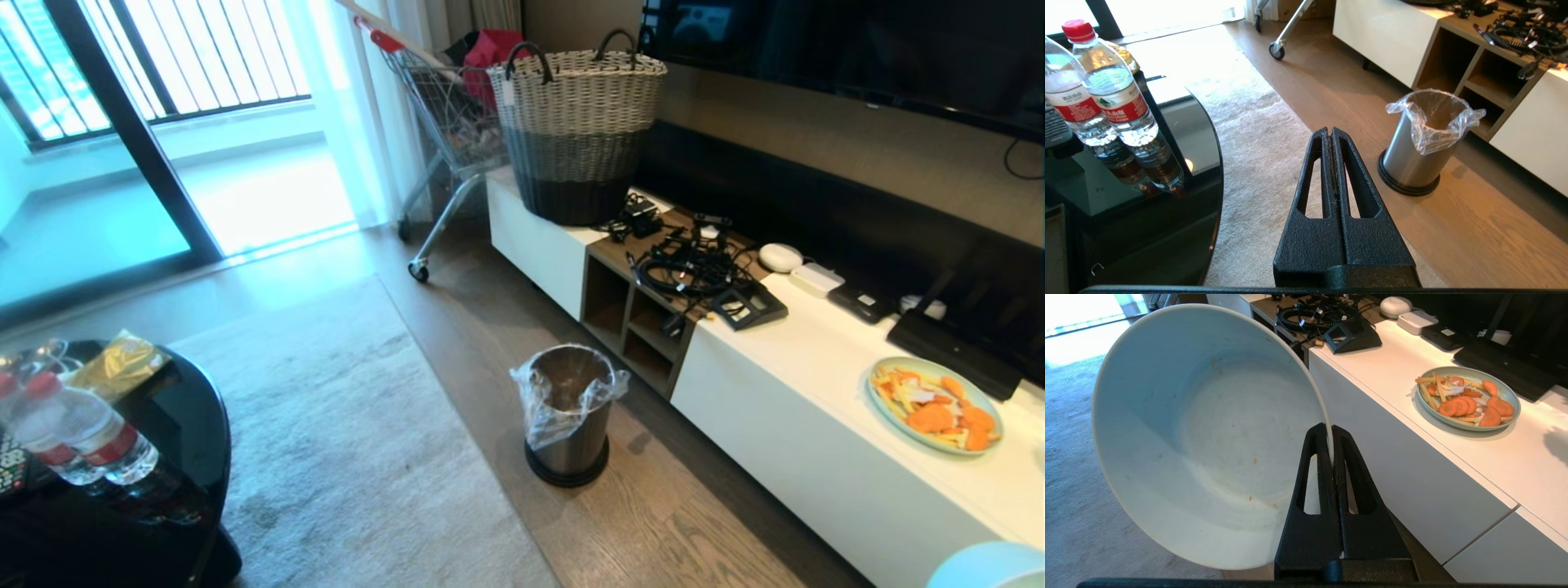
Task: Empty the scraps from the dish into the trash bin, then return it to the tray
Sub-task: Put the bowl back to the table
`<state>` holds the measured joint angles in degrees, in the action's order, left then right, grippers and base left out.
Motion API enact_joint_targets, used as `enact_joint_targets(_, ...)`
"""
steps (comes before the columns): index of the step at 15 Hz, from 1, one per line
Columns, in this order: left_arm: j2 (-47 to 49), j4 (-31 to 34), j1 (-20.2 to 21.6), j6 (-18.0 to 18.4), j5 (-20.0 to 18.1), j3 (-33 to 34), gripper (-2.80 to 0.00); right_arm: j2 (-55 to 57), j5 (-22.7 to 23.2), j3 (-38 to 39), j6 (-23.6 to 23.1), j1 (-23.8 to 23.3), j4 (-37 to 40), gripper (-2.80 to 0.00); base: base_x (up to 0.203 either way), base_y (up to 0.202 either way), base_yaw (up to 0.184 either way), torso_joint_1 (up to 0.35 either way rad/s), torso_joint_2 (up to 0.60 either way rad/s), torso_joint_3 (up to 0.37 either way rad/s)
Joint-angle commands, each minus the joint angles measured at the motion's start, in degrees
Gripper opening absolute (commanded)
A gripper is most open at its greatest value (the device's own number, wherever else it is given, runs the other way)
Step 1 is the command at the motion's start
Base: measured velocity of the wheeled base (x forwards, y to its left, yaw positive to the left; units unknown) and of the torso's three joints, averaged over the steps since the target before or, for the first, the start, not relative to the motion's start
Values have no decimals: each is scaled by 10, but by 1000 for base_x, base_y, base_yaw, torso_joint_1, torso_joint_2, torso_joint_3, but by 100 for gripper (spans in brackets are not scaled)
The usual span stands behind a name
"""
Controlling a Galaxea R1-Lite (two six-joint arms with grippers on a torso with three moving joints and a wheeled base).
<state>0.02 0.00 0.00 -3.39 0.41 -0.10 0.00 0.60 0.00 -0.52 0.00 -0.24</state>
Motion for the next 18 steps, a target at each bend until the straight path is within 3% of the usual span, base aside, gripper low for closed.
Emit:
enact_joint_targets(1, 0, 0, 0, 0, 0, 0, -280, 1, 0, 0, 0, 0, 0, -280, 0, 0, 0, 7, 2, 208)
enact_joint_targets(18, 0, -1, 0, 0, 0, 1, -280, 1, 0, 0, 0, 0, 0, -280, 0, 0, 0, 1, 0, 16)
